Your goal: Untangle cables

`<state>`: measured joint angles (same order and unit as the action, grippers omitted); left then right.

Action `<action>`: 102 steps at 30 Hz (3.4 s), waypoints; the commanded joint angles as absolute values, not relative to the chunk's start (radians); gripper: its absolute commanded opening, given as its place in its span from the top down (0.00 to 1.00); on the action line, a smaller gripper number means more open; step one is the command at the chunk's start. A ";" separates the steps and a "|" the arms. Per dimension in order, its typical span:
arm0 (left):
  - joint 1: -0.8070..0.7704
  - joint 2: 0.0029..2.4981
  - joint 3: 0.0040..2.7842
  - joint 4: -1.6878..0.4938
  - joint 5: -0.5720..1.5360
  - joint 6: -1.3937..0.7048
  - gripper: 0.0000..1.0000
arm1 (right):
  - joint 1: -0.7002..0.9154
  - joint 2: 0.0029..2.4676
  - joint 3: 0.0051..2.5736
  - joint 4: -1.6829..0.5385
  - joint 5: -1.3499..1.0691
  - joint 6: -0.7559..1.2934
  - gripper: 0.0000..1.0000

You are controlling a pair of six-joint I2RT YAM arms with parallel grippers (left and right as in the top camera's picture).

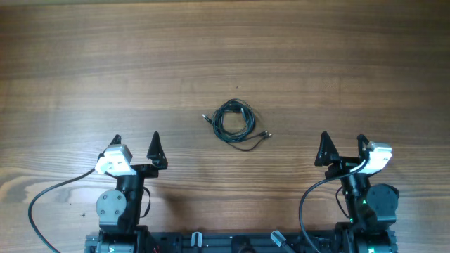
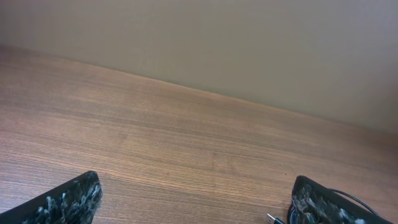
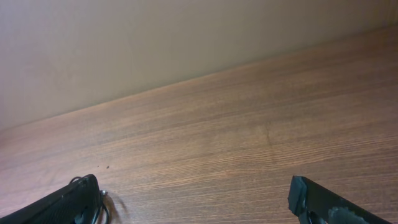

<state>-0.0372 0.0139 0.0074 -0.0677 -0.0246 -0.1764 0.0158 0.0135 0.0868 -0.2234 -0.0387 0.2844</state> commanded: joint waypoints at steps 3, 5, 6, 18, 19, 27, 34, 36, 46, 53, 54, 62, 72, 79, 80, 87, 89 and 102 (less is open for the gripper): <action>-0.030 0.004 0.006 -0.073 -0.013 -0.157 0.00 | 0.012 0.005 0.090 -0.219 -0.022 0.291 0.00; -0.030 0.004 0.006 -0.073 -0.013 -0.157 0.00 | 0.012 0.005 0.090 -0.219 -0.022 0.291 0.00; -0.030 0.004 0.006 -0.073 -0.013 -0.157 0.00 | 0.012 0.005 0.090 -0.219 -0.022 0.291 0.00; -0.030 0.004 0.006 -0.072 -0.013 -0.157 0.00 | 0.012 0.005 0.090 -0.212 -0.081 0.327 0.00; -0.030 0.004 0.006 -0.072 -0.013 -0.157 0.00 | 0.012 0.005 0.090 -0.212 -0.142 0.336 0.00; -0.030 0.020 0.094 -0.032 0.239 -0.300 0.00 | 0.012 0.171 0.180 -0.218 -0.391 0.261 0.01; -0.030 0.374 0.582 -0.419 0.247 -0.300 0.00 | 0.013 0.694 0.742 -0.439 -0.404 0.235 0.00; -0.031 0.514 0.740 -0.560 0.248 -0.300 0.00 | 0.013 0.831 0.908 -0.631 -0.404 0.235 0.00; -0.031 0.954 0.952 -0.866 0.381 -0.323 0.00 | 0.020 1.272 1.119 -0.971 -0.538 0.197 0.00; -0.156 1.300 1.016 -0.884 0.429 -0.300 0.00 | 0.167 1.466 1.142 -1.108 -0.367 0.213 0.00; -0.181 1.309 1.021 -0.873 0.419 -0.292 0.00 | 0.173 1.487 1.141 -1.096 -0.390 0.221 0.01; -0.245 1.303 1.021 -0.830 0.400 -0.297 0.00 | 0.300 1.668 1.140 -0.715 -0.595 0.151 0.00; -0.245 1.303 1.021 -0.854 0.400 -0.298 0.00 | 0.414 1.810 1.137 -0.512 -0.471 0.185 0.09; -0.245 1.303 1.021 -0.854 0.400 -0.300 0.00 | 0.422 1.877 1.137 -0.501 -0.471 0.186 0.32; -0.245 1.303 1.021 -0.853 0.400 -0.300 0.00 | 0.422 1.889 1.137 -0.501 -0.471 0.186 0.32; -0.245 1.303 1.021 -0.853 0.400 -0.300 0.00 | 0.412 1.885 1.207 -0.604 -0.498 0.239 0.96; -0.245 1.303 1.021 -0.854 0.400 -0.300 0.00 | 0.411 1.857 1.320 -0.743 -0.493 0.203 0.96; -0.245 1.303 1.021 -0.841 0.475 -0.299 0.00 | 0.412 1.525 1.842 -0.986 -0.386 0.073 0.96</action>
<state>-0.2413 1.3109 1.0019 -0.8516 0.4446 -0.3092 0.4156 1.5959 1.8225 -1.0374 -0.3576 0.1246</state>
